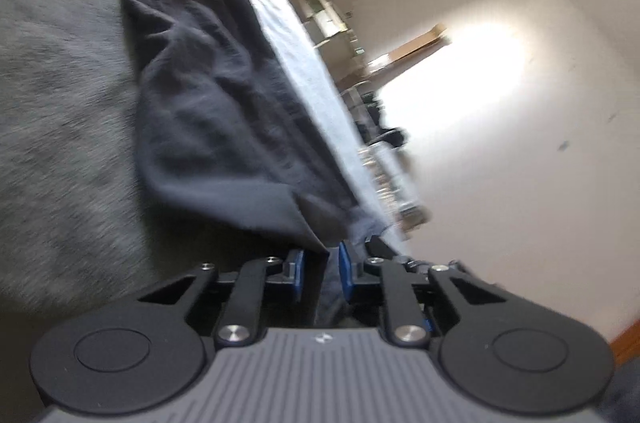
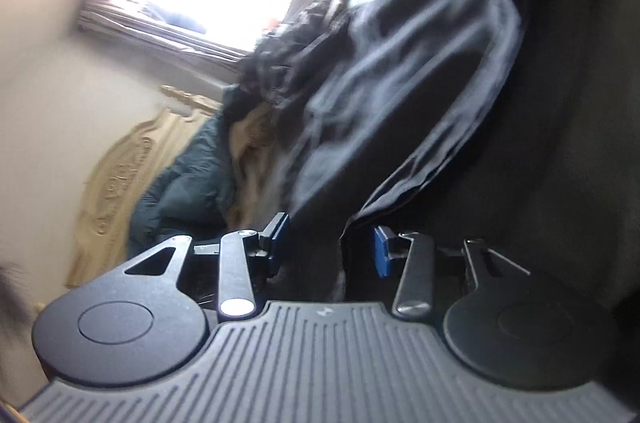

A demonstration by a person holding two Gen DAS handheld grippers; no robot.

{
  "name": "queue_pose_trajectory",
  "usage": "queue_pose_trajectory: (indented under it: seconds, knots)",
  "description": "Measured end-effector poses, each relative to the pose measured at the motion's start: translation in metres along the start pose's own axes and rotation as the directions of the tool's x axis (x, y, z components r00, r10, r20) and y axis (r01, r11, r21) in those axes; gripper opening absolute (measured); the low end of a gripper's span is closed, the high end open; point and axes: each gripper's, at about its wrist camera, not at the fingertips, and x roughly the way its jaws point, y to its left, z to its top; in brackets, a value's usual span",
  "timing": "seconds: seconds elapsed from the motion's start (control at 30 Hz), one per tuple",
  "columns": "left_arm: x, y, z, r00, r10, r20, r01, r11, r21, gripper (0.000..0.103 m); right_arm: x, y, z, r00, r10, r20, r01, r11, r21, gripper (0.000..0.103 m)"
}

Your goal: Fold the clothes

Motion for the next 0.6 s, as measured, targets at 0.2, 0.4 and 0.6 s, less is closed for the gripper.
queue_pose_trajectory:
  seconds: [0.2,0.4,0.6]
  knots:
    - [0.011,0.016,0.032,0.993,-0.001,0.12,0.013,0.995,-0.102,0.031,0.015,0.004,0.027,0.995,0.085,0.045,-0.087,0.996,0.023,0.043]
    - [0.018,0.027,0.04,0.986,0.098,0.136,-0.08,0.988,-0.134,0.042,0.012,-0.003,0.024,0.999,0.029,0.018,-0.03,0.999,0.037,0.047]
    - [0.01,0.018,0.032,0.986,0.108,0.129,-0.096,0.991,-0.09,0.048,-0.015,0.041,-0.02,0.992,-0.107,-0.059,0.085,0.951,-0.296,0.047]
